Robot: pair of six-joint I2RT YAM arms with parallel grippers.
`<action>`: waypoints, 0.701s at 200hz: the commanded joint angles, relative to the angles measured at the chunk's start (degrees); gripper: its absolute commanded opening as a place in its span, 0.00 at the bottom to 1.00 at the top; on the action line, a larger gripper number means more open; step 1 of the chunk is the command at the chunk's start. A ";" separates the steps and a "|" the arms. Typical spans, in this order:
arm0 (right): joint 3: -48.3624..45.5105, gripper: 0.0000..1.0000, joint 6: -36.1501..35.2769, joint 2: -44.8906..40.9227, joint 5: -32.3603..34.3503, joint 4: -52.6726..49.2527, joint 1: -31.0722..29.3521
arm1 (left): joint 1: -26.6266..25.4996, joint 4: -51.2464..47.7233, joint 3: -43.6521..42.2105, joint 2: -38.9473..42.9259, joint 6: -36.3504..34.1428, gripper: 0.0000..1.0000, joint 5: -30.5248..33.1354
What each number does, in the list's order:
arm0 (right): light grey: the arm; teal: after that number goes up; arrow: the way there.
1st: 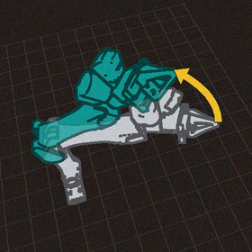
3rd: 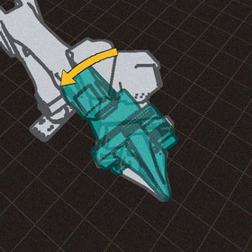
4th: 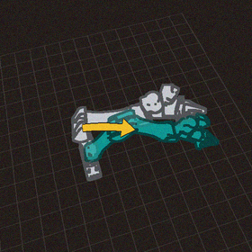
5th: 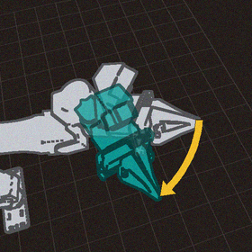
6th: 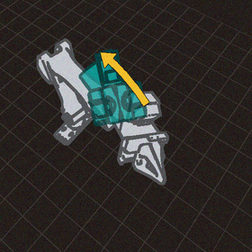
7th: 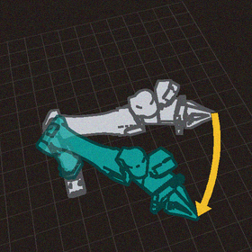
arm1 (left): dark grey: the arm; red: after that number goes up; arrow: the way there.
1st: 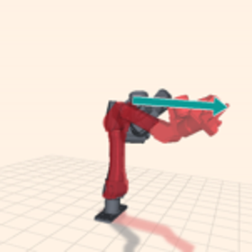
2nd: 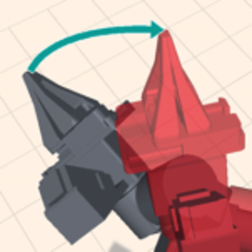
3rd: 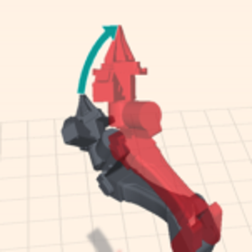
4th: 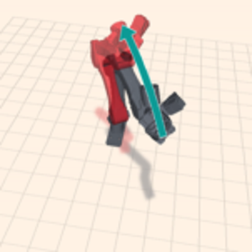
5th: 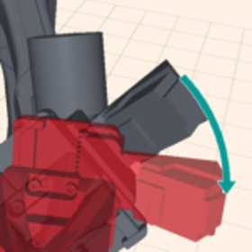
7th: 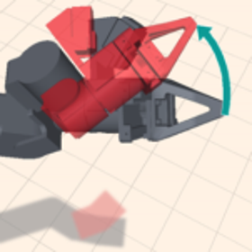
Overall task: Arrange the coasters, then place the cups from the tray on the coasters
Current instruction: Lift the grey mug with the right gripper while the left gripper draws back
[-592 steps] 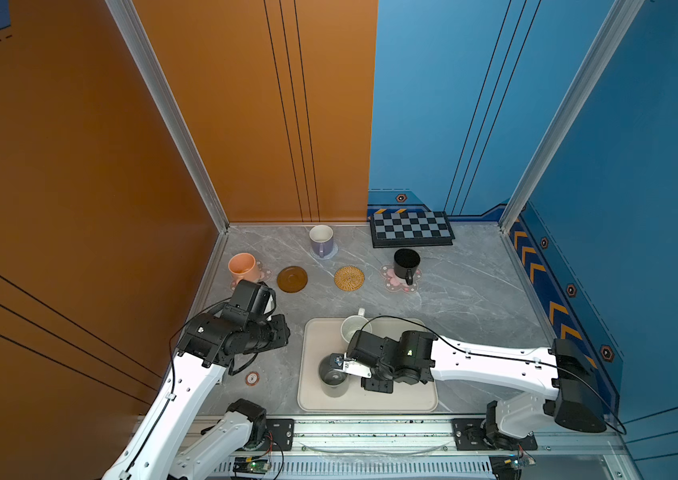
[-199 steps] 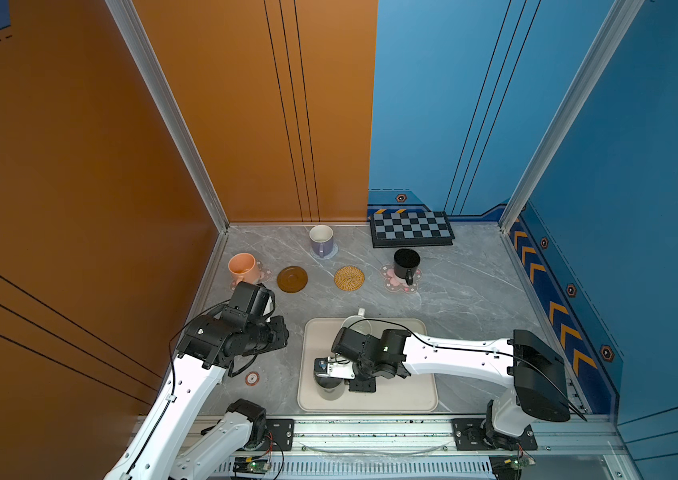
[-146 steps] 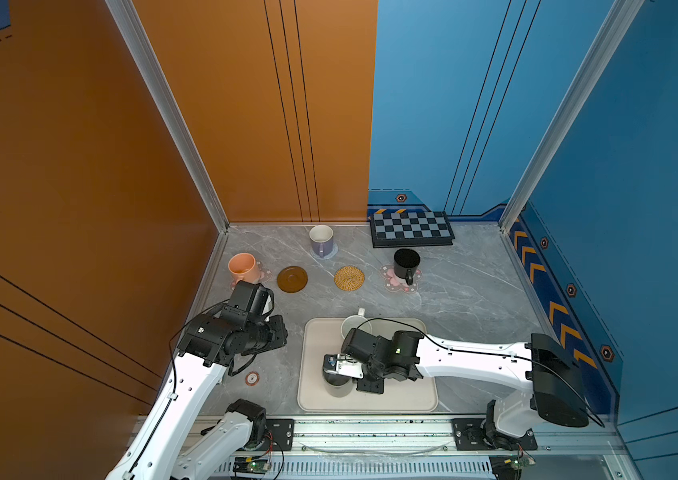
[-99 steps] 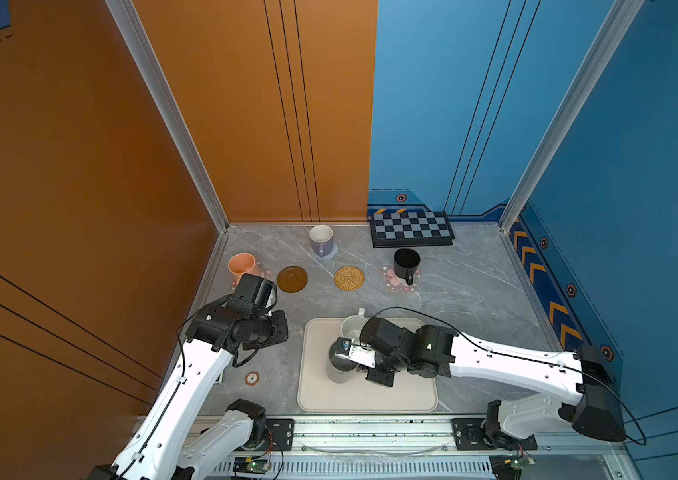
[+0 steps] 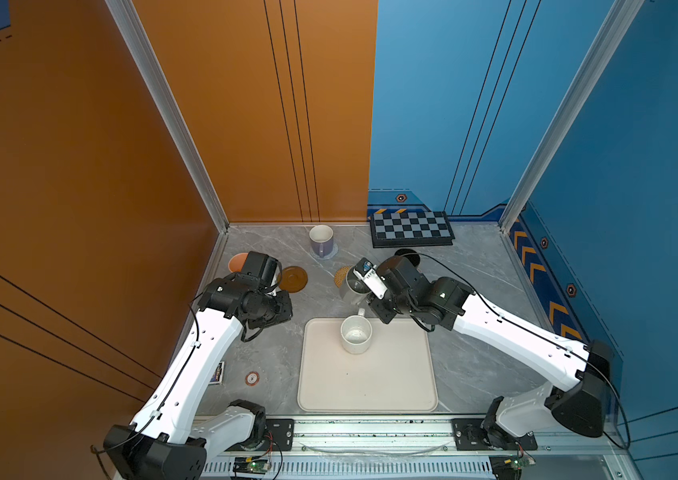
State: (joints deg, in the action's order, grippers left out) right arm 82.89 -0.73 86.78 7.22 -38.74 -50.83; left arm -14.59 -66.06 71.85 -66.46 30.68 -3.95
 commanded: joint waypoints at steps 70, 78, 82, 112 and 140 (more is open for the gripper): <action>24.84 0.00 11.63 22.53 7.39 -3.71 5.90 | 5.20 3.43 10.17 -10.75 1.65 0.32 7.22; 26.59 0.00 12.54 24.24 7.42 -4.19 6.38 | 5.59 3.48 10.89 -11.75 1.27 0.32 7.02; 27.45 0.00 13.19 25.08 7.41 -4.59 6.63 | 5.73 3.48 11.22 -12.19 1.12 0.32 7.02; 34.77 0.00 15.81 31.39 7.03 -8.01 8.28 | 6.83 4.28 11.64 -14.83 0.51 0.32 6.62; 39.69 0.00 18.47 37.06 5.21 -9.74 9.51 | 7.94 4.97 12.23 -17.37 -0.31 0.32 5.81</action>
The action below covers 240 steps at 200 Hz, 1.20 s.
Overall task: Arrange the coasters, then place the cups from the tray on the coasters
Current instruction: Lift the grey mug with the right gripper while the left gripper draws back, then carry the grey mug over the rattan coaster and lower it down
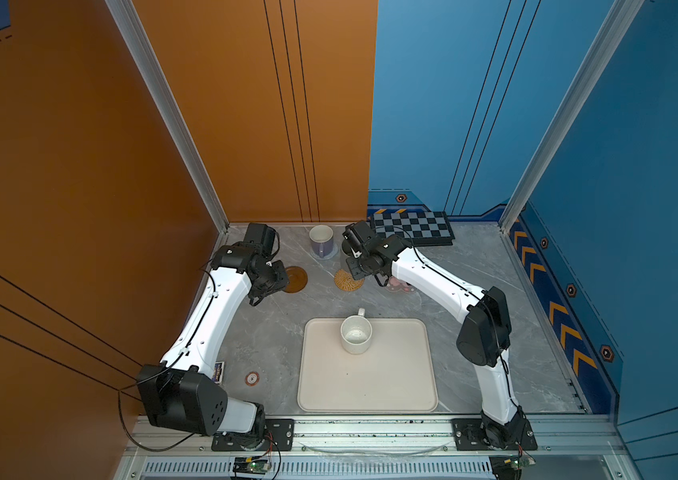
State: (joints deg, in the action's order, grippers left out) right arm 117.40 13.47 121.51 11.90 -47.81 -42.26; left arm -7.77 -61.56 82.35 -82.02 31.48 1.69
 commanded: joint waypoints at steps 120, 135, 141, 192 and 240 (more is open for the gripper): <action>13.66 0.00 8.71 10.80 -4.35 -6.37 1.64 | 4.44 3.46 1.33 -7.85 -3.68 0.31 -4.19; 13.75 0.00 9.45 11.19 -4.47 -6.30 1.65 | 4.74 3.88 0.99 -8.38 -3.72 0.31 -4.75; 13.84 0.00 9.87 11.43 -4.44 -6.33 1.61 | 4.78 3.83 1.00 -8.47 -3.74 0.31 -4.91; 14.16 0.00 11.66 12.60 -4.88 -6.35 1.65 | 5.48 3.95 1.06 -8.71 -4.25 0.30 -5.56; 14.65 0.00 12.19 13.42 -5.19 -6.33 1.62 | 6.00 3.94 0.73 -8.68 -4.52 0.31 -6.02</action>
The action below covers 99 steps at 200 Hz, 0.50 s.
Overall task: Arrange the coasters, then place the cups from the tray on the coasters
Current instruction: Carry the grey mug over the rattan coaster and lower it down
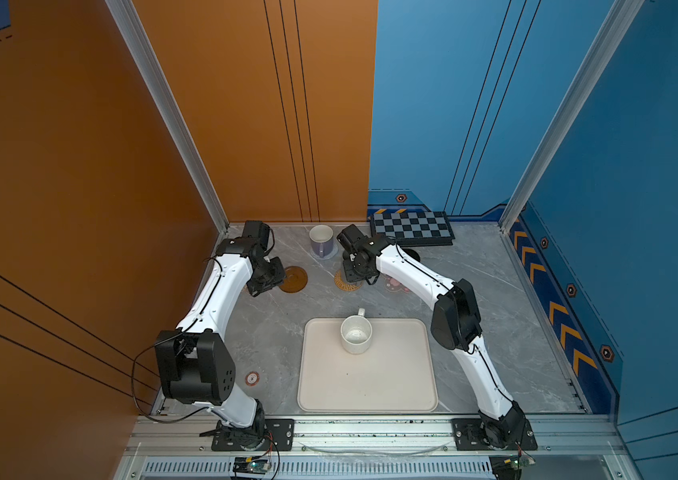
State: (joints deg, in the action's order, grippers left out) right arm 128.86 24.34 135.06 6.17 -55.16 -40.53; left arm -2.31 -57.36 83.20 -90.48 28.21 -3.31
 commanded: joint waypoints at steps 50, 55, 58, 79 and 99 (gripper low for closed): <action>3.39 0.00 1.41 0.70 0.91 0.84 -0.10 | 0.90 -0.33 -0.49 -0.32 -1.40 0.31 -1.67; 3.38 0.00 1.49 0.82 0.94 0.76 -0.09 | 0.93 -0.32 -0.49 -0.34 -1.44 0.31 -1.70; 3.35 0.00 1.48 0.89 0.86 0.75 -0.13 | 0.97 -0.32 -0.49 -0.34 -1.41 0.31 -1.72; 3.47 0.00 1.76 1.38 0.50 0.75 -0.07 | 1.07 -0.35 -0.49 -0.36 -1.55 0.30 -1.73; 3.57 0.00 1.83 1.68 0.24 0.61 -0.10 | 1.24 -0.30 -0.58 -0.41 -1.53 0.31 -1.94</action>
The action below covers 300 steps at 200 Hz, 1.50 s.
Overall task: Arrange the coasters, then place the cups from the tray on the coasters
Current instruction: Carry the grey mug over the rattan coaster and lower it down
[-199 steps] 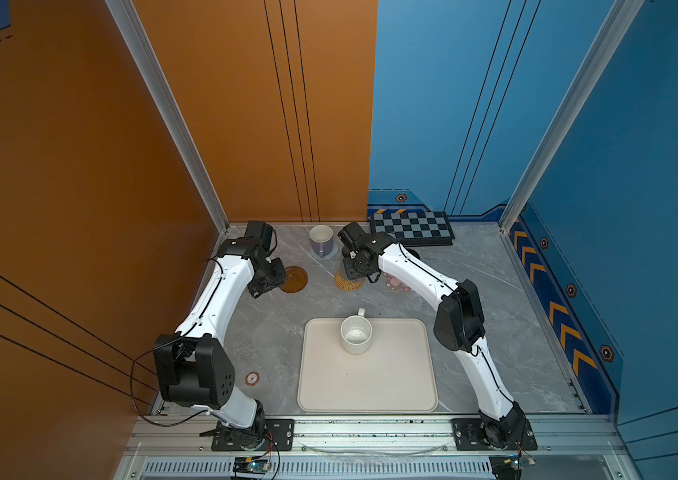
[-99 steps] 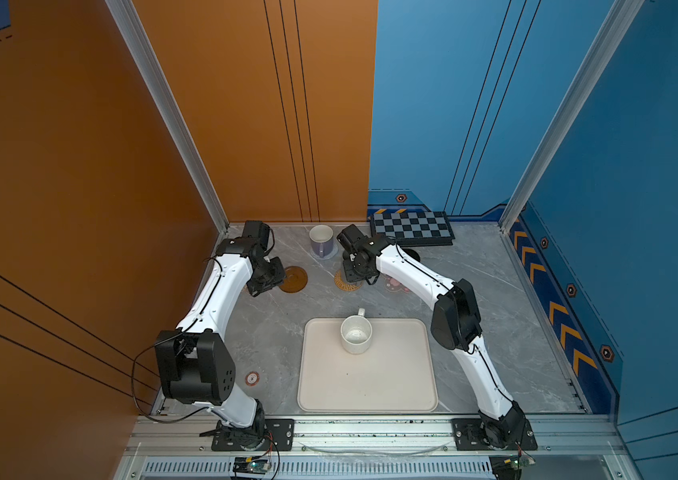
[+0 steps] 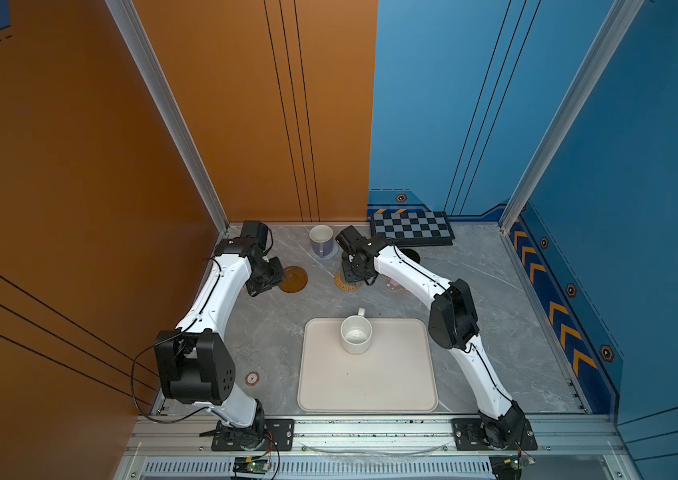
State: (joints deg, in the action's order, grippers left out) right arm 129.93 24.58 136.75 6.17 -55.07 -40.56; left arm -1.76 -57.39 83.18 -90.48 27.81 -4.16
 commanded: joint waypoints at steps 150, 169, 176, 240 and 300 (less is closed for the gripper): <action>1.92 0.36 1.81 -2.83 -0.43 -2.40 -1.38 | 0.79 -0.33 -1.79 1.40 -1.03 0.31 -2.91; 1.13 0.36 2.21 -3.20 -1.22 -2.40 -1.37 | 0.80 -0.35 -2.35 2.12 -0.84 0.30 -3.10; 0.82 0.35 2.46 -3.28 -1.72 -2.46 -1.41 | 0.79 -0.28 -2.61 2.40 -0.83 0.31 -3.14; -0.46 0.35 4.34 -4.29 -3.96 -2.35 -1.90 | 0.79 -0.43 -3.61 3.73 -0.66 0.31 -4.24; -3.19 0.39 4.34 -7.69 -0.35 -2.33 -2.08 | -1.85 -0.62 -3.98 5.76 -0.83 0.32 -4.90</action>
State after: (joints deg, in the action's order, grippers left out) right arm 128.62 28.23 134.98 3.25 -55.59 -42.39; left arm -2.13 -56.97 79.92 -87.48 27.83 -8.01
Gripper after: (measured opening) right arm 0.383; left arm 0.323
